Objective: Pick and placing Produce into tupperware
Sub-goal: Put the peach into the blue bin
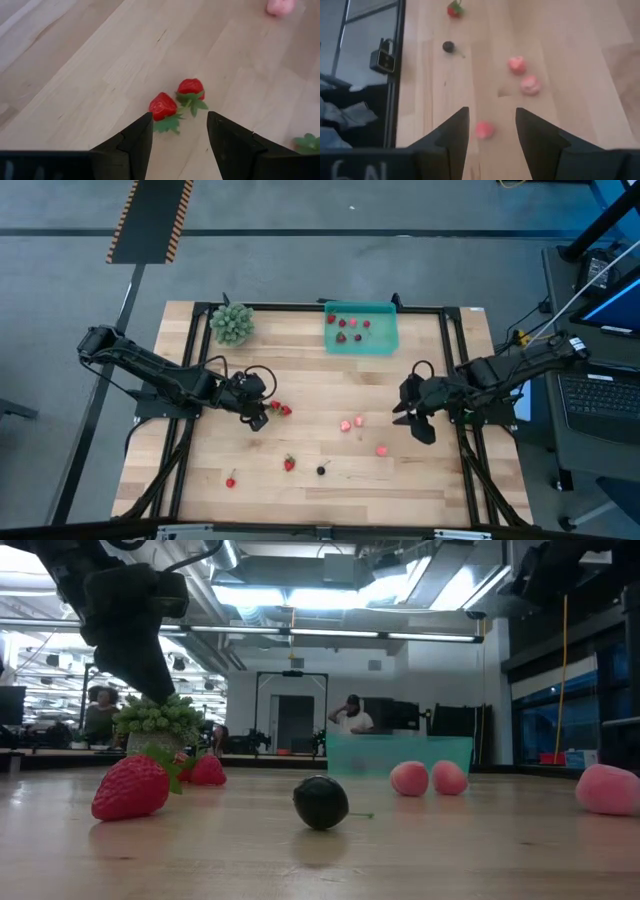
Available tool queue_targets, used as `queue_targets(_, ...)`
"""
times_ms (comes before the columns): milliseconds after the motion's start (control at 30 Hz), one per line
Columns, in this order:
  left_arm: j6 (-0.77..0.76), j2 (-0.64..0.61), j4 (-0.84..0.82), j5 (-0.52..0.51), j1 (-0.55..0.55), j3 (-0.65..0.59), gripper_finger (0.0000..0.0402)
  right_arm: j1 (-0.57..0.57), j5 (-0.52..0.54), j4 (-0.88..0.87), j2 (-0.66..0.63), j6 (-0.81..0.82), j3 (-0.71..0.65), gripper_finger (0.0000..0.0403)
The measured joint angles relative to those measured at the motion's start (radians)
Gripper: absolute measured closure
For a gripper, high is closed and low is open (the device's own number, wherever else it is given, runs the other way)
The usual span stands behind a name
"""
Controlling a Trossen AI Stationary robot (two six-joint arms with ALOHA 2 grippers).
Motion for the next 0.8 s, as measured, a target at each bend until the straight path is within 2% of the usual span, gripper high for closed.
queue_targets(233,0.000,0.000,0.006,0.002,0.000,0.000,0.0223,0.021,-0.006,0.019,0.030,-0.038,0.000,0.0232)
queue_targets(567,0.007,0.000,0.003,0.002,0.000,0.000,0.0223,0.021,-0.002,0.023,0.154,-0.039,-0.008,0.0143)
queue_targets(700,0.010,0.000,0.002,0.002,0.000,0.000,0.0223,0.021,0.004,0.044,0.213,-0.012,-0.008,0.0133)
queue_targets(800,0.010,0.000,0.003,0.002,0.000,0.000,0.0223,0.019,0.048,0.106,0.270,-0.042,-0.008,0.0132)
